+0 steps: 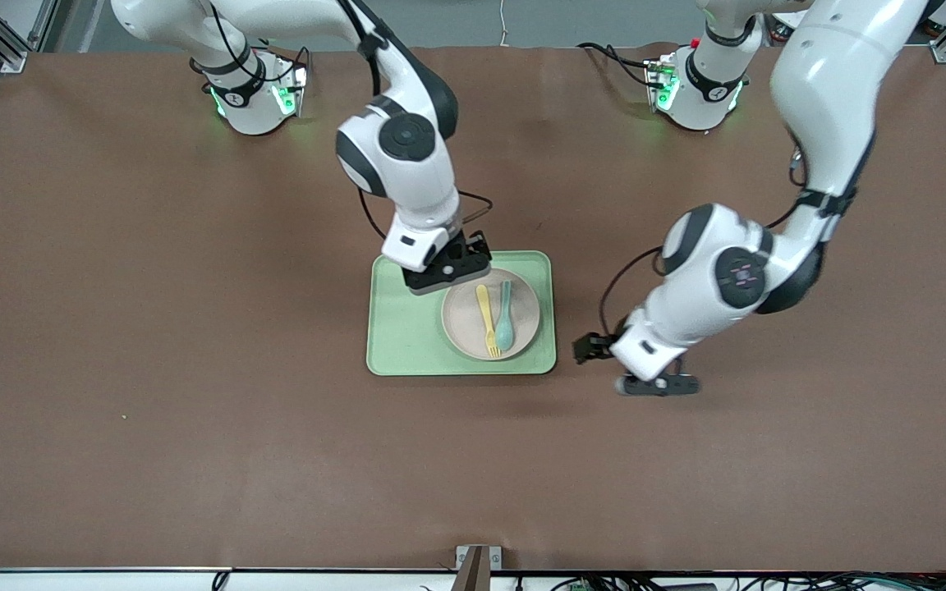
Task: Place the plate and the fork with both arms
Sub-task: 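Release the plate with the left gripper while the right gripper reaches the fork, then grasp the yellow fork with the right gripper while the left gripper withdraws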
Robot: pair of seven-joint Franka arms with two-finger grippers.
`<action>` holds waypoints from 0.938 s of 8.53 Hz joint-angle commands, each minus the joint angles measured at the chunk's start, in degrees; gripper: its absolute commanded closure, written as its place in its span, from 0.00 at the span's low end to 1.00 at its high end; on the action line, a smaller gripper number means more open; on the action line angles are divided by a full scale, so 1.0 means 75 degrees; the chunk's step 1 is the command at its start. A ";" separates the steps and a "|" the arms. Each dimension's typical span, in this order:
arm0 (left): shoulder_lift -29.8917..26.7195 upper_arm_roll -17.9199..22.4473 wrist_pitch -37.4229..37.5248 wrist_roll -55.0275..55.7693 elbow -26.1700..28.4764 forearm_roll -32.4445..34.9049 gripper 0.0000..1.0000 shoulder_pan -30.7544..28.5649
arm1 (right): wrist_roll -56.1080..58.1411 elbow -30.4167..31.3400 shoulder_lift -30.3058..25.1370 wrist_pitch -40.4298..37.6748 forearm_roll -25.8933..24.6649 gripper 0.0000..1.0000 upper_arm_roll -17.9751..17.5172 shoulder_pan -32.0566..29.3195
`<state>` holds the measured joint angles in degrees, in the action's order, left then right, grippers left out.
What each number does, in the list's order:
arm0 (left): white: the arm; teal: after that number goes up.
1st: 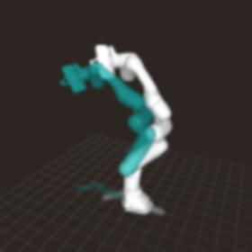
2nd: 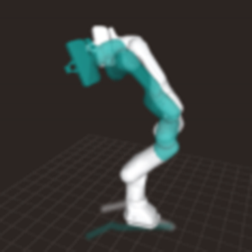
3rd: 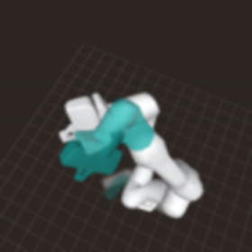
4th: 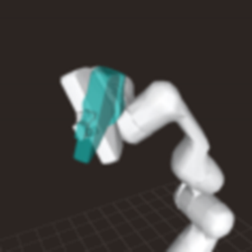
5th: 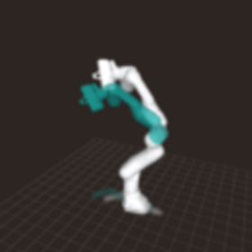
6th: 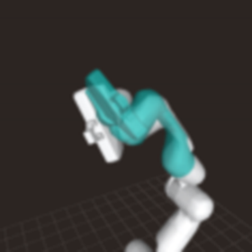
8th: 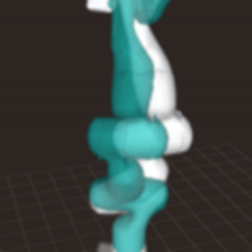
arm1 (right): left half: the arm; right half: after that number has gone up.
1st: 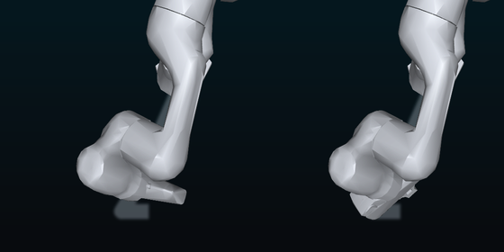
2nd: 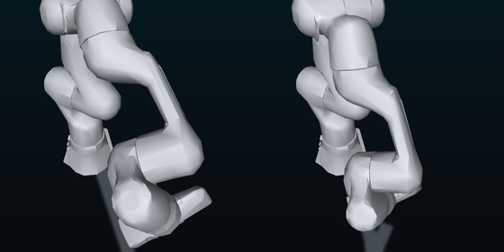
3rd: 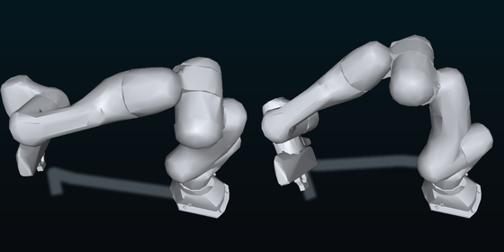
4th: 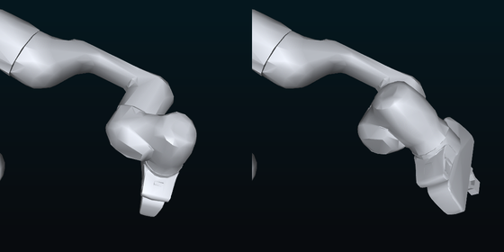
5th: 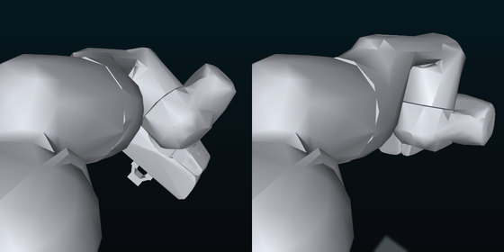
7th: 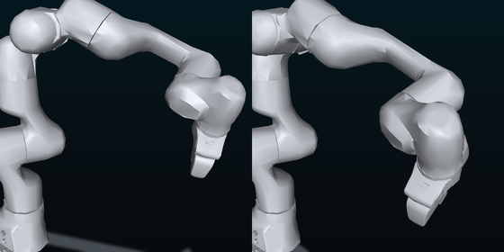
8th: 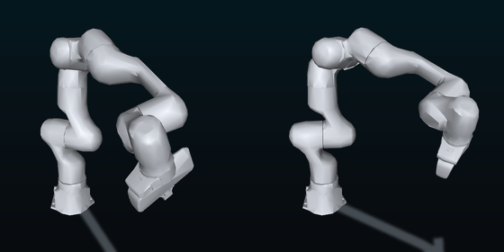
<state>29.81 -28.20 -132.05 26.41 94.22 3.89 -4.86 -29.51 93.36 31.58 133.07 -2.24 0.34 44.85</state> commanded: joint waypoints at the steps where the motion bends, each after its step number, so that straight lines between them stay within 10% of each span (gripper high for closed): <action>1: -0.1240 -0.0026 0.0063 0.0123 0.0900 0.0031 0.01 -0.0662 | -0.0424 -0.0798 0.0850 -0.0024 -0.0134 0.07 0.0071 0.0184; 6: -0.3042 0.0137 0.2012 -0.0773 0.0879 -0.0537 0.01 -0.1837 | -0.0693 -0.1068 0.1647 0.0480 -0.0146 0.34 0.0095 0.0395; 8: -0.4169 0.2357 0.3082 -0.1084 0.0937 -0.0706 0.01 0.0241 | -0.0694 -0.1209 0.1917 0.0492 -0.0146 0.35 0.0095 0.0407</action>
<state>4.32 -16.75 -112.06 19.19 99.00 -0.39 -9.34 -33.20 86.09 44.31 136.72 -2.32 0.51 47.28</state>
